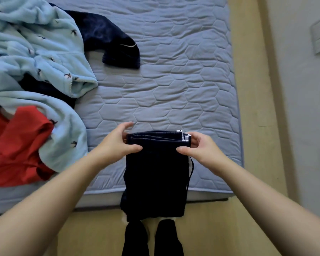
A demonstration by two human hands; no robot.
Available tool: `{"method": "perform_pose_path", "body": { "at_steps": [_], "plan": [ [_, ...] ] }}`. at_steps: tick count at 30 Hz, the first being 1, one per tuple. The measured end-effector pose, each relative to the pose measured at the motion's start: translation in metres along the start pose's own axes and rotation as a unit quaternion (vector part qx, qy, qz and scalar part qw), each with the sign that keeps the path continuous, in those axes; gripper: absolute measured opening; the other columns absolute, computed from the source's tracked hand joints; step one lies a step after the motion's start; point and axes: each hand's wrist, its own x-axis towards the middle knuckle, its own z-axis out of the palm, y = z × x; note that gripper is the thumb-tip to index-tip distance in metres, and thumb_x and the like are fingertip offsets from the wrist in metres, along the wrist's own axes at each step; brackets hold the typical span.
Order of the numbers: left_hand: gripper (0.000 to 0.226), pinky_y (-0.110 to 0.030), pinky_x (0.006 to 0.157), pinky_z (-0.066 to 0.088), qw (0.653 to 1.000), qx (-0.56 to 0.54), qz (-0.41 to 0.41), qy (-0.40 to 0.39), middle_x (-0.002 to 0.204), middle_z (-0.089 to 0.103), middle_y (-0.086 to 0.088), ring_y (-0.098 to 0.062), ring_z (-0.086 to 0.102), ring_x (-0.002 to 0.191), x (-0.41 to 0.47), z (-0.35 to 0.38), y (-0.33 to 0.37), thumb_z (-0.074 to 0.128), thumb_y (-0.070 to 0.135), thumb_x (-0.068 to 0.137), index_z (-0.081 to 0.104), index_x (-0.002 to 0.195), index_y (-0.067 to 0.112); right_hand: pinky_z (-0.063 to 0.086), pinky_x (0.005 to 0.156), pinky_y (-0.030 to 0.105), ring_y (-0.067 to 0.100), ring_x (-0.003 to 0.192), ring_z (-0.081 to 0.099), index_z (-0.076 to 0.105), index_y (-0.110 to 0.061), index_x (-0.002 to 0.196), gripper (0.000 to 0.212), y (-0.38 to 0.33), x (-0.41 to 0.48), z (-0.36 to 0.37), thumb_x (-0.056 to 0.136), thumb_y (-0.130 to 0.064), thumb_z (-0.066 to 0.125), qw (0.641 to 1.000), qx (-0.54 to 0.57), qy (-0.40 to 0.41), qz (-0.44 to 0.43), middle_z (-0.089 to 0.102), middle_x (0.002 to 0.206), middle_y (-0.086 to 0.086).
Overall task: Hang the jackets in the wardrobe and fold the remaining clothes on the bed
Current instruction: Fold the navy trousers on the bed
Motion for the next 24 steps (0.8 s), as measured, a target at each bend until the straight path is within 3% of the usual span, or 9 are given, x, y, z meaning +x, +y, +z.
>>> {"method": "perform_pose_path", "body": {
  "at_steps": [3,5,8,11,13,15,19,22,24],
  "plan": [
    [0.055,-0.018,0.085,0.049,0.98,0.169,0.095,-0.047,0.11,0.068,0.006,-0.003,0.064,0.093,-0.056,-0.022,0.064,0.074,0.01,0.077,0.056,0.126,0.027,0.049,0.072,0.013,-0.004,0.078,0.064,0.058,-0.022,0.104,0.04,-0.061,-0.063,-0.006,0.076,0.004,0.074,0.992,-0.1,-0.016,-0.075,0.067,0.095,-0.011],
    [0.051,-0.02,0.087,0.044,0.939,0.276,0.199,-0.038,0.108,0.066,0.009,-0.006,0.061,0.097,-0.094,-0.033,0.11,0.069,0.009,0.075,0.059,0.123,0.023,0.045,0.073,0.01,-0.01,0.076,0.059,0.056,-0.025,0.114,0.048,-0.108,-0.101,-0.01,0.075,-0.005,0.076,0.961,-0.236,-0.006,-0.146,0.062,0.094,-0.017],
    [0.034,-0.03,0.075,0.043,0.853,0.432,0.291,-0.029,0.099,0.051,0.005,-0.016,0.054,0.09,-0.143,-0.042,0.169,0.061,0.017,0.077,0.056,0.111,0.016,0.044,0.076,0.019,-0.002,0.083,0.054,0.054,-0.021,0.12,0.05,-0.174,-0.149,-0.011,0.074,-0.017,0.072,0.863,-0.454,-0.006,-0.22,0.06,0.098,-0.009],
    [0.021,-0.032,0.048,0.025,0.751,0.563,0.341,0.06,0.084,0.033,0.005,-0.019,0.04,0.067,-0.178,-0.04,0.214,0.054,0.023,0.078,0.035,0.084,0.016,0.043,0.062,0.034,0.025,0.088,0.057,0.051,-0.016,0.091,0.025,-0.22,-0.18,-0.001,0.073,-0.025,0.065,0.724,-0.646,0.044,-0.238,0.056,0.092,0.001],
    [0.024,-0.029,0.044,0.015,0.711,0.599,0.35,0.113,0.079,0.033,0.004,-0.02,0.036,0.064,-0.19,-0.037,0.236,0.052,0.024,0.077,0.029,0.082,0.016,0.033,0.057,0.032,0.029,0.084,0.059,0.041,-0.014,0.088,0.027,-0.238,-0.187,0.005,0.075,-0.019,0.064,0.683,-0.69,0.084,-0.225,0.057,0.09,0.004],
    [0.025,-0.029,0.045,0.014,0.688,0.621,0.345,0.147,0.078,0.04,0.002,-0.023,0.041,0.065,-0.195,-0.036,0.251,0.051,0.026,0.078,0.029,0.083,0.016,0.029,0.061,0.032,0.029,0.086,0.06,0.032,-0.014,0.092,0.033,-0.251,-0.189,0.01,0.078,-0.017,0.061,0.676,-0.696,0.108,-0.216,0.057,0.095,0.005],
    [0.023,-0.034,0.057,0.033,0.681,0.635,0.325,0.163,0.096,0.055,-0.005,-0.029,0.056,0.082,-0.197,-0.044,0.262,0.049,0.031,0.086,0.039,0.096,0.013,0.031,0.068,0.035,0.028,0.09,0.059,0.029,-0.015,0.092,0.035,-0.261,-0.192,0.012,0.083,-0.03,0.059,0.697,-0.664,0.12,-0.242,0.056,0.097,0.006],
    [0.022,-0.037,0.063,0.041,0.707,0.604,0.345,0.127,0.094,0.051,-0.003,-0.028,0.055,0.083,-0.209,-0.053,0.262,0.051,0.028,0.086,0.037,0.095,0.014,0.036,0.065,0.035,0.025,0.082,0.051,0.038,-0.015,0.089,0.029,-0.259,-0.201,0.004,0.081,-0.033,0.059,0.716,-0.632,0.112,-0.275,0.049,0.091,0.001],
    [0.019,-0.036,0.065,0.044,0.756,0.546,0.354,0.068,0.091,0.052,0.003,-0.022,0.055,0.081,-0.22,-0.06,0.261,0.053,0.024,0.083,0.042,0.096,0.015,0.04,0.064,0.03,0.017,0.077,0.048,0.046,-0.017,0.083,0.019,-0.261,-0.212,-0.005,0.076,-0.028,0.061,0.765,-0.579,0.072,-0.273,0.047,0.083,-0.004]
  ]
}}
